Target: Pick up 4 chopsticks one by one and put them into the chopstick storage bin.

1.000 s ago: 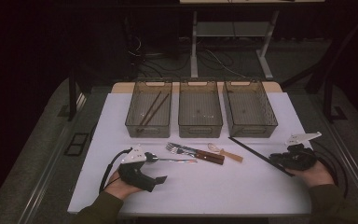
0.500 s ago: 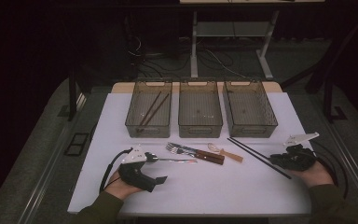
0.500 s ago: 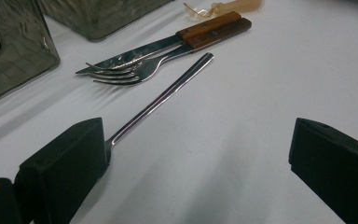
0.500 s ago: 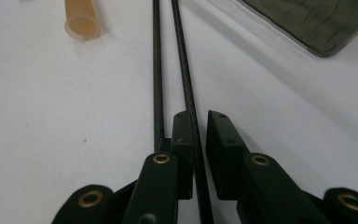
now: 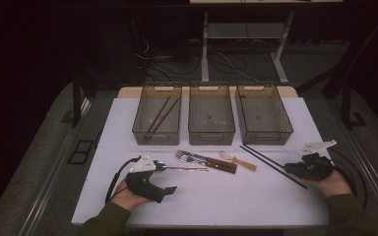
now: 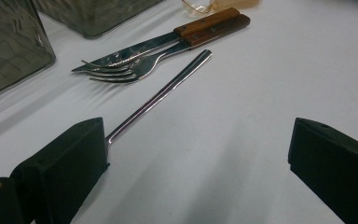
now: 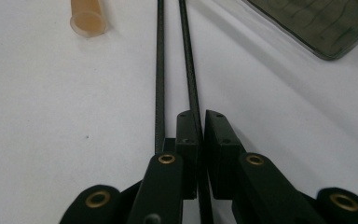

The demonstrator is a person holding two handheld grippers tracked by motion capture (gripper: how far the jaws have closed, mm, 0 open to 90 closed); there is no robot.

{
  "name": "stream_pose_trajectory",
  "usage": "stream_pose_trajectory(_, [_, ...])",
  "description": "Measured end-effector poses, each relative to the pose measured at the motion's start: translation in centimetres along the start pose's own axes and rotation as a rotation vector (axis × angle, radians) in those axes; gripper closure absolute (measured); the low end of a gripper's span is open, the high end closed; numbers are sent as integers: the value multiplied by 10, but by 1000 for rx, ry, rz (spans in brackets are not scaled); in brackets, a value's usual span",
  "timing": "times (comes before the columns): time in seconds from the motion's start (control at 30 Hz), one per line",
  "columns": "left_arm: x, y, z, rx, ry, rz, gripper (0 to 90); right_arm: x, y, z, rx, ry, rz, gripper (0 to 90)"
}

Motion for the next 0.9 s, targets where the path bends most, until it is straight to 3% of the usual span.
stream_pose_trajectory(0.37, [0, 0, -1, -1, 4, -3, 35, 0, -2, -1, 10, -5, -37, 851])
stream_pose_trajectory(0.63, [0, 0, -1, -2, 1, -2, 36, 0, -4, -2, 24, -10, -36, 852])
stream_pose_trajectory(0.9, [0, 0, -1, -4, 1, -1, 39, 1, -3, -10, 42, 24, -31, 852])
Point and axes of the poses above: each handheld gripper's, and its own axes: z roughly forward along the jaws, x roughly out of its top, y roughly to its right, the point moved 4 cm from there along z, roughly forward along the jaws, and after that the axes turned 2 degrees about z, right-handed, at the moved point
